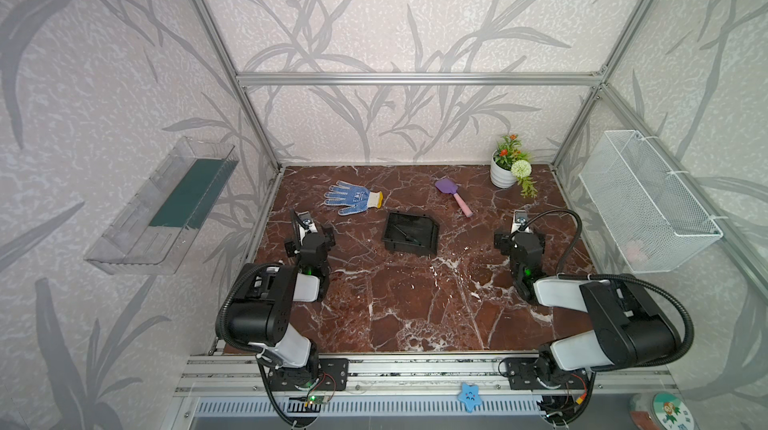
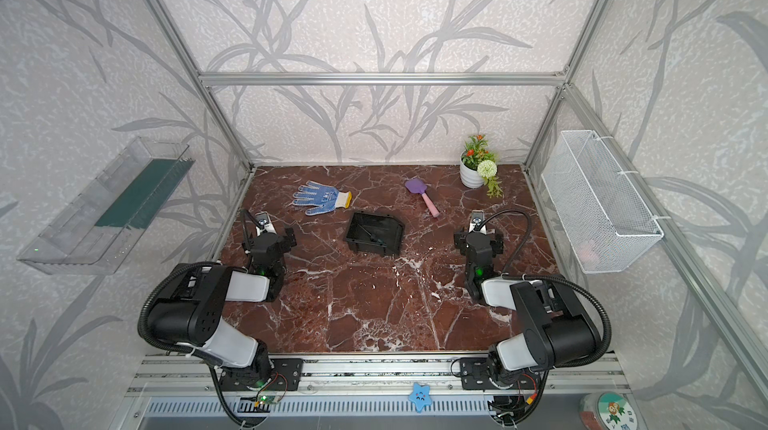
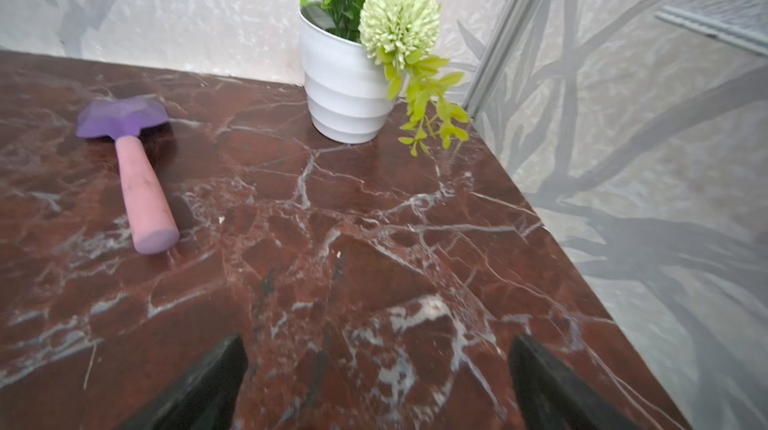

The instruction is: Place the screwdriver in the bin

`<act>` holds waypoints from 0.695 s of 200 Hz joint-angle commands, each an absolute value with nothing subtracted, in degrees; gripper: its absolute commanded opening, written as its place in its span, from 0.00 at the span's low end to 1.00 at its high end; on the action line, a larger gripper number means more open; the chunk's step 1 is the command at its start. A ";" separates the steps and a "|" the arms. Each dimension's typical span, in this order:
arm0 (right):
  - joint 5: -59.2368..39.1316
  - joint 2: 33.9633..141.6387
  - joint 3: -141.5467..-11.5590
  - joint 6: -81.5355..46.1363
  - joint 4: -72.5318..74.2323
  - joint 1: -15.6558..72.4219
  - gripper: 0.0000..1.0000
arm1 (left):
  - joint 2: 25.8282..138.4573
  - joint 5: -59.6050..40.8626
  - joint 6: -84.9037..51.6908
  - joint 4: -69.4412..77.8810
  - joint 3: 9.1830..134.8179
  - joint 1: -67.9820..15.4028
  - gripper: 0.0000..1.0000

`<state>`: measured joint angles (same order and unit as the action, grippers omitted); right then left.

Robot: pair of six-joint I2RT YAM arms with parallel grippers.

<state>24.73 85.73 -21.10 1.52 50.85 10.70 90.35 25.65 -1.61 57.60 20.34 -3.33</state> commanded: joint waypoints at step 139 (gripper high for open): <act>13.62 90.78 -20.76 1.82 56.98 6.94 0.99 | 90.88 23.47 -2.28 59.13 20.31 -3.34 0.99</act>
<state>13.50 90.41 -20.53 1.65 54.35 6.90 90.52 23.86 -2.15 57.71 20.32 -3.31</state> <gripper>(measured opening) 0.991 0.989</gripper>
